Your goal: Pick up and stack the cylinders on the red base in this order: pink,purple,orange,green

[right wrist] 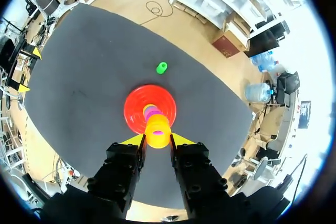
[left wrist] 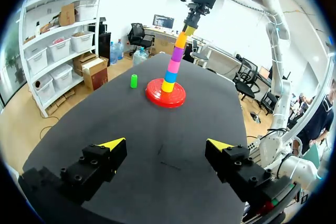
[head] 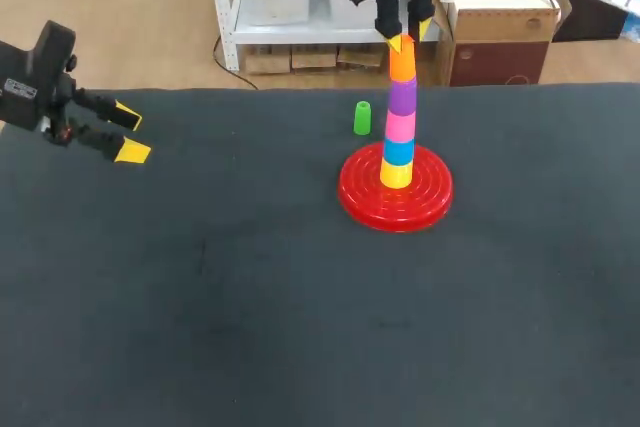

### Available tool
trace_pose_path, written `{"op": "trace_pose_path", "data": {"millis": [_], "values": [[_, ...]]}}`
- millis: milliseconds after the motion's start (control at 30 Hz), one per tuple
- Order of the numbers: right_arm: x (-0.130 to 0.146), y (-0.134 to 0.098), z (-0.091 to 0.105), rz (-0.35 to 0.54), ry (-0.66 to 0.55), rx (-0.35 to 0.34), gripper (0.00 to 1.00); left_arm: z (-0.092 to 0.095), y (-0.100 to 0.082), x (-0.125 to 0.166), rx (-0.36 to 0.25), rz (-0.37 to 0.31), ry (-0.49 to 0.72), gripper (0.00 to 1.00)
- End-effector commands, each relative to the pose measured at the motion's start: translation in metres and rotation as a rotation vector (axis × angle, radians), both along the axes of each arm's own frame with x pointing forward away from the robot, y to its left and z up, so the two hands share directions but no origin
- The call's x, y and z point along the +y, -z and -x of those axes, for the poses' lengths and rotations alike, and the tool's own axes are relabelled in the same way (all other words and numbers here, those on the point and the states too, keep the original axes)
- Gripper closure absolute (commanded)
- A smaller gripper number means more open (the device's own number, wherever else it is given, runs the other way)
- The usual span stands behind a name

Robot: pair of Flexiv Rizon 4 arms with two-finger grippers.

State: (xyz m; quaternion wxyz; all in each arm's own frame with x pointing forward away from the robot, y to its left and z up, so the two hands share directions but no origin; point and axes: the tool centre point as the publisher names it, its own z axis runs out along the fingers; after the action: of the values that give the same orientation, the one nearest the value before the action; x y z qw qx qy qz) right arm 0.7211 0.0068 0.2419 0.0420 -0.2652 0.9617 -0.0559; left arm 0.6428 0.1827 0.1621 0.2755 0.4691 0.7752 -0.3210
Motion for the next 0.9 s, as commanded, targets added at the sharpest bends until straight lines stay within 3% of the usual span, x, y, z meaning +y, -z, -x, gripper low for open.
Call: {"op": "trace_pose_path", "data": {"millis": [33,300,900], "values": [[-0.007,0.002,0.001,-0.134,-0.031,-0.217,1.0,0.0,0.001,0.001,-0.003,0.002,0.001,0.0],[-0.012,0.008,-0.001,-0.163,-0.019,-0.17,1.0,0.0,0.001,0.001,-0.003,0.002,0.001,0.0],[-0.01,-0.005,0.013,-0.164,-0.041,-0.141,1.0,0.0,0.001,0.001,-0.003,0.002,0.001,0.0]]}}
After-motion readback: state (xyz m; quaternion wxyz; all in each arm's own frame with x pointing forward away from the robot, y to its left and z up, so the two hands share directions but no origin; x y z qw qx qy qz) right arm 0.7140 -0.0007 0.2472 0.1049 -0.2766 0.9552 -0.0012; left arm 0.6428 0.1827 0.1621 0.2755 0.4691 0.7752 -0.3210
